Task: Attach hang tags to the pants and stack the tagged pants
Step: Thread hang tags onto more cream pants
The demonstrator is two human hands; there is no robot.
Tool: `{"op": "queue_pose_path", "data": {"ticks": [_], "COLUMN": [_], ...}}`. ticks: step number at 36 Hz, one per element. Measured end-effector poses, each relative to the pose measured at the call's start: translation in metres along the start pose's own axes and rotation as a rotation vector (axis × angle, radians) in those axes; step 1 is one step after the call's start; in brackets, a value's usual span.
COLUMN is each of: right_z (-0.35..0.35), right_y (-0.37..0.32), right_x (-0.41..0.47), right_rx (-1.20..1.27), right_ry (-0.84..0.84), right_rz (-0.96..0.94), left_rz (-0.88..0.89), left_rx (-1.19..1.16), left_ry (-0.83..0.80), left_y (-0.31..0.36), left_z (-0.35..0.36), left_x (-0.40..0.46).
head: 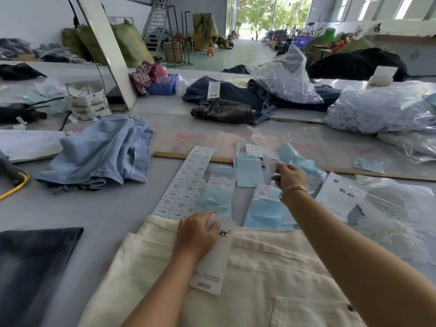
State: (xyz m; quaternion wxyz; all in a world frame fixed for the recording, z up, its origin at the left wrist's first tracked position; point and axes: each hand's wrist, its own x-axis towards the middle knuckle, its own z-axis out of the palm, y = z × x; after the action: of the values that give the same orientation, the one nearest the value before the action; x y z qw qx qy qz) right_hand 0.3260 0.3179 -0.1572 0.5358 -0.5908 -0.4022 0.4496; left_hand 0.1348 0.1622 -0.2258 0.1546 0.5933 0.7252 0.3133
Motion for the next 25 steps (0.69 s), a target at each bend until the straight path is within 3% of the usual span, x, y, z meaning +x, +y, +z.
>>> {"op": "queue_pose_path", "data": {"ticks": [3, 5, 8, 10, 13, 19, 22, 25], "right_z": [-0.031, -0.052, -0.083, -0.099, -0.112, -0.12, -0.123, -0.12], "right_y": [-0.006, -0.004, 0.013, 0.028, 0.049, 0.074, 0.074, 0.076], "right_x": [-0.028, -0.053, -0.088, -0.109, -0.131, -0.156, -0.163, -0.172], "right_rx": [0.399, 0.534, 0.533, 0.486, 0.431, 0.167, -0.012, -0.251], "right_ry": [-0.034, -0.048, -0.055, -0.05, -0.024, 0.126, 0.123, 0.002], "right_rz": [0.087, 0.098, 0.069, 0.022, -0.123, -0.508, -0.661, -0.851], "left_rz": [-0.195, -0.307, -0.44, -0.526, -0.607, -0.79, -0.751, -0.765], "left_rx": [-0.375, -0.564, -0.766, -1.039, -1.467, -1.565, -1.498, -1.458], "left_ry": [-0.019, 0.015, 0.185, 0.252, 0.132, -0.215, -0.125, 0.068], "left_y": [0.006, 0.009, 0.014, 0.024, 0.053, 0.101, 0.102, 0.101], "left_z": [-0.013, -0.021, -0.033, -0.038, -0.034, 0.012, 0.027, 0.032], "left_x": [-0.003, -0.005, -0.003, -0.002, -0.015, -0.074, -0.087, -0.087]}}
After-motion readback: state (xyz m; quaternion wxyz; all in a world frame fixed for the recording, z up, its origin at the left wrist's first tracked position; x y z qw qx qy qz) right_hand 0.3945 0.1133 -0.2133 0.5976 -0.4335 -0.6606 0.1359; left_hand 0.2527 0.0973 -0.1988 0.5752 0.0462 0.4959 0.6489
